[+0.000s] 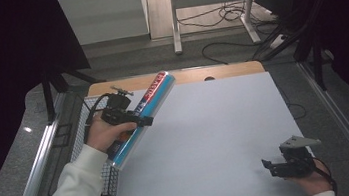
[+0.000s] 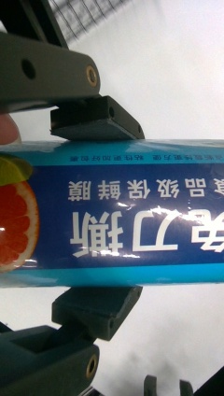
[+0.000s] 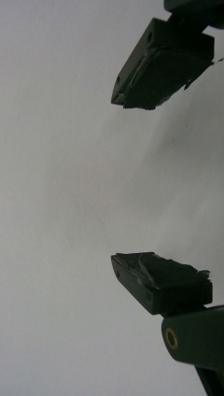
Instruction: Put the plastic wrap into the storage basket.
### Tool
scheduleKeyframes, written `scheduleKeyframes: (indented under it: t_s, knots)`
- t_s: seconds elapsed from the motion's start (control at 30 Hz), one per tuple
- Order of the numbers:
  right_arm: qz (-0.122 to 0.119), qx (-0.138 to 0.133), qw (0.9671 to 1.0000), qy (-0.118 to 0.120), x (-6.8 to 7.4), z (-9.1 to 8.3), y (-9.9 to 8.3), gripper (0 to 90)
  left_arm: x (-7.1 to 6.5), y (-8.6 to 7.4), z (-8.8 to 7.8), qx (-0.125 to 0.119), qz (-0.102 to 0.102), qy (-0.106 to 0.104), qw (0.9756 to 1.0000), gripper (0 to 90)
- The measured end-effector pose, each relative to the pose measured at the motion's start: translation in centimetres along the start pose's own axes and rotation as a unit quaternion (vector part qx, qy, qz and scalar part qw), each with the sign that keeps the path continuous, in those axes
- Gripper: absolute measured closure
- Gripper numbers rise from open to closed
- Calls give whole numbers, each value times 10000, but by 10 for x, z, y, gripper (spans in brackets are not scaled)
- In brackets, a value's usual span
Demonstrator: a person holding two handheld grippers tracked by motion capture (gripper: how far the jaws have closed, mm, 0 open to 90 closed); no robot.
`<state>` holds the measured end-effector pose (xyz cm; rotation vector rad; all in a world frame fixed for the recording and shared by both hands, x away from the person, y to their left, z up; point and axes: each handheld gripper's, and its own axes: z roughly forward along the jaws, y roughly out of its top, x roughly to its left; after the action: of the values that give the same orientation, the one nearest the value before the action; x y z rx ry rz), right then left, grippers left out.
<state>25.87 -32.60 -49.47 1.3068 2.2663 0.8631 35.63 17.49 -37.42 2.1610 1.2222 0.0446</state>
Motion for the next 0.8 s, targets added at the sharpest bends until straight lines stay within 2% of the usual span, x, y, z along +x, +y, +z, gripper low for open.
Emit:
scheduleKeyframes:
  t_s: [0.3,0.47,0.63,0.67,0.7,0.73,0.8]
  knots:
    - [-65,-63,10000,40,1,2,4,199,25,-28,-21,-82,-370,257,9989,319]
    - [-103,-113,9999,55,3,3,7,199,43,-45,-32,-86,-620,414,9972,319]
    - [-126,-84,9999,67,4,5,8,199,60,-59,-40,-131,-902,562,9943,319]
    - [-126,-88,9999,70,4,6,9,199,63,-62,-41,-144,-961,602,9934,319]
    - [-130,-90,9998,71,5,6,9,199,68,-65,-40,-146,-1030,727,9919,318]
    - [-130,-90,9998,71,5,6,9,199,68,-65,-40,-146,-1030,727,9919,318]
    - [-123,-90,9999,68,5,6,9,199,75,-69,-39,-138,-1134,789,9903,318]
